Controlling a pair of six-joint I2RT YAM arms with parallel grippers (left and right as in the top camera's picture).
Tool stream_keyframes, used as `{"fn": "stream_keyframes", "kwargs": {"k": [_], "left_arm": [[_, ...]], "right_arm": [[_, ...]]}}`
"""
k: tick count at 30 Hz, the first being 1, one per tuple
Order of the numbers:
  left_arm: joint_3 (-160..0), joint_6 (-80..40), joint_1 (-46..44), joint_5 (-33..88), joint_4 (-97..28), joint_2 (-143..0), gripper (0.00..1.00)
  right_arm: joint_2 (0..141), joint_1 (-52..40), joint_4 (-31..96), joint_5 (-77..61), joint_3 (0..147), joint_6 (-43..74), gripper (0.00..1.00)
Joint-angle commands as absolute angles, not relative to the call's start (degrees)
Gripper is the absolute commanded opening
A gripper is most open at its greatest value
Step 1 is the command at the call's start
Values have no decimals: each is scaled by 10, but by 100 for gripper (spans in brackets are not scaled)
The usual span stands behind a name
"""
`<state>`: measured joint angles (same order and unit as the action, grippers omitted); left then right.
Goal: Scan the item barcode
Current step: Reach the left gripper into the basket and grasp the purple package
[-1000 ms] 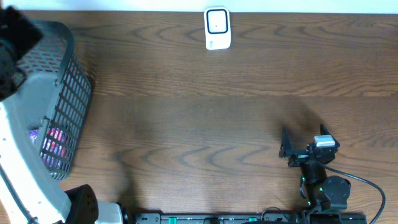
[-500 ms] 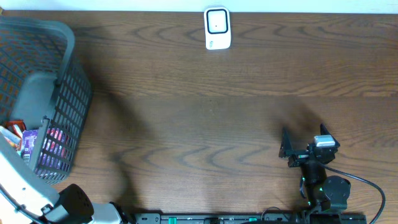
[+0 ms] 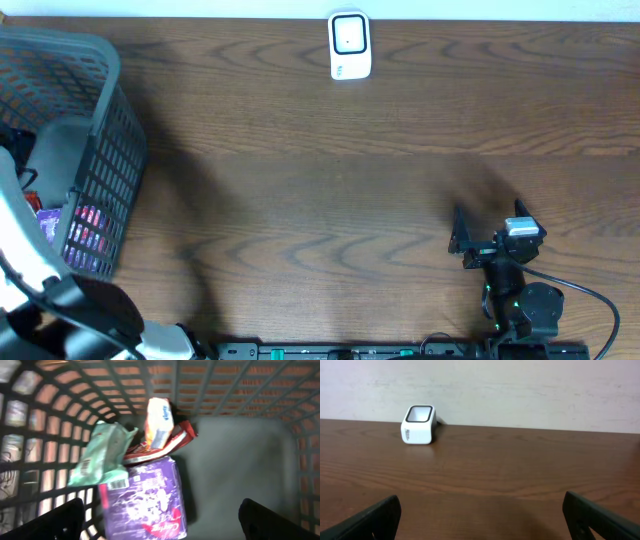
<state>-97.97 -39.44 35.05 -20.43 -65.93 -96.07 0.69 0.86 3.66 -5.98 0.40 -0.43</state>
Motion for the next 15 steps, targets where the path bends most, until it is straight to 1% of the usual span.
{"fn": "stream_keyframes", "kwargs": {"k": [1, 8, 15], "left_arm": [[-975, -349, 353, -180, -646, -1005, 98], [-975, -344, 353, -171, -670, -1088, 98], [-961, -372, 353, -171, -698, -1157, 98]], "right_arm": [[4, 3, 39, -63, 3, 4, 99], [4, 3, 39, -63, 3, 4, 99], [4, 3, 39, -63, 3, 4, 99]]}}
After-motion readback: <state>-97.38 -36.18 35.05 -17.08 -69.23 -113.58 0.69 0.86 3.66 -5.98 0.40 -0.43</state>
